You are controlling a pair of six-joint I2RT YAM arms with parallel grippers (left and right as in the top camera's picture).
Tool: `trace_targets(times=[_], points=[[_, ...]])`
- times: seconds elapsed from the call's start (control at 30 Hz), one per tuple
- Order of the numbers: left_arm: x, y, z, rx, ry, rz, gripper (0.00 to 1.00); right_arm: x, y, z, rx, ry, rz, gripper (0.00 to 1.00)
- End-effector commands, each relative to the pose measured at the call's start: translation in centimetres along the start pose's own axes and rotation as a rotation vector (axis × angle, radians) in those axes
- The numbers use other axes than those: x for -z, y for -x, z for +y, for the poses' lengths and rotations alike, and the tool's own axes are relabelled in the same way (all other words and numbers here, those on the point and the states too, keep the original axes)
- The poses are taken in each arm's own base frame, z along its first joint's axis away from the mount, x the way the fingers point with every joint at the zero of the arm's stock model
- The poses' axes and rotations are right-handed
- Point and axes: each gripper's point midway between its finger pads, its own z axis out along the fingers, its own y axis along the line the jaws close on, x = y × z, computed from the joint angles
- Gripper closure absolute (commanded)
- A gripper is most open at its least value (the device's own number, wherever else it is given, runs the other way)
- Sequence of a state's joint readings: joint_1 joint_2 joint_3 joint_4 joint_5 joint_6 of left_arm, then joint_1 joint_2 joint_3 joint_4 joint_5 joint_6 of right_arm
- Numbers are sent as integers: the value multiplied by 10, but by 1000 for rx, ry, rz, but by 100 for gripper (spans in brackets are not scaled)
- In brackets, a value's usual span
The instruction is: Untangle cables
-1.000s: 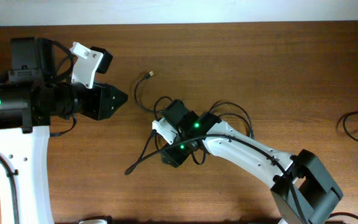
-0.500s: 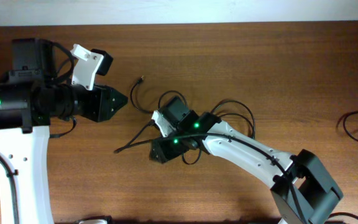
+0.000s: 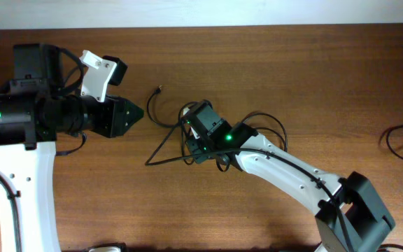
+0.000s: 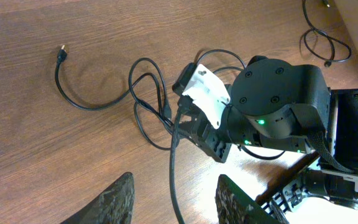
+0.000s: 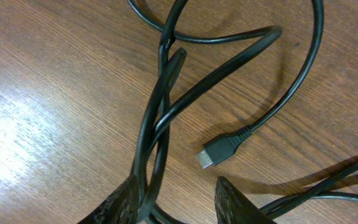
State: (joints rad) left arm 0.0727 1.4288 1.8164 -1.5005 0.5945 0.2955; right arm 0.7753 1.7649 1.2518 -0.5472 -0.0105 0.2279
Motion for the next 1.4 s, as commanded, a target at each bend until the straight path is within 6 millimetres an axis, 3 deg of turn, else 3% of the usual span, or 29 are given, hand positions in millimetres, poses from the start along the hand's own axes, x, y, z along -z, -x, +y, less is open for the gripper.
trace_targets(times=[0.0, 0.17, 0.2, 0.23, 0.3, 0.37, 0.4, 0.47, 0.5, 0.6, 0.67, 0.7, 0.8, 0.9, 0.97, 1.0, 1.1, 1.13, 1.17, 1.2, 1.37], points=[[2, 1, -2, -23, 0, -6, 57, -7, -1, -5, 7, -22, 8, 67], [2, 1, -2, -23, 0, -6, 57, -35, -24, 10, -5, 71, 109, 71], [2, 1, -2, -23, 0, -6, 57, -35, -24, 11, -5, 78, 111, 77], [2, 1, -2, -23, 0, -5, 57, -34, -26, 20, -7, 131, 124, 96], [2, 0, -2, -22, 0, -5, 57, -24, -36, 18, -64, 118, 181, 96], [2, 1, -2, -22, -1, -5, 61, 26, -26, 6, -58, 25, 206, 96], [1, -1, -6, -27, -9, 3, 63, 73, -7, 6, -47, 1, 170, 96], [-7, -6, -25, -69, -51, 40, 63, 115, 11, 9, -37, 4, 132, 96], [-14, -8, -44, -143, -92, 65, 65, 142, 17, 11, -37, 3, 132, 96], [-30, -8, -91, -446, -189, 63, 69, 179, 27, 14, -36, 10, 110, 96], [-34, -4, -105, -608, -215, 31, 81, 197, 28, 13, -17, 7, 102, 96], [-35, -2, -104, -633, -205, 25, 84, 206, 32, 8, -15, -18, 72, 96], [-42, -3, -91, -626, -153, 62, 79, 238, 46, -5, -34, -62, -60, 96], [-63, -2, -83, -615, -159, 82, 79, 278, 45, -13, -65, -25, -161, 96], [-74, 13, -85, -634, -183, 32, 81, 289, 39, -7, -57, 13, -173, 96], [-77, 30, -89, -667, -193, -39, 85, 292, 32, -7, -57, 17, -154, 96], [-65, 59, -127, -747, -369, -227, 86, 291, 25, -5, -57, 29, -127, 96], [-61, 62, -137, -765, -420, -260, 79, 291, 25, -2, -56, 46, -123, 96], [-65, 64, -138, -771, -427, -262, 56, 291, 24, 1, -54, 65, -119, 96], [-73, 63, -141, -773, -441, -248, 40, 292, 23, 6, -40, 92, -115, 96], [-109, 56, -140, -745, -486, -169, 32, 298, 13, 11, -31, 130, -94, 96]])
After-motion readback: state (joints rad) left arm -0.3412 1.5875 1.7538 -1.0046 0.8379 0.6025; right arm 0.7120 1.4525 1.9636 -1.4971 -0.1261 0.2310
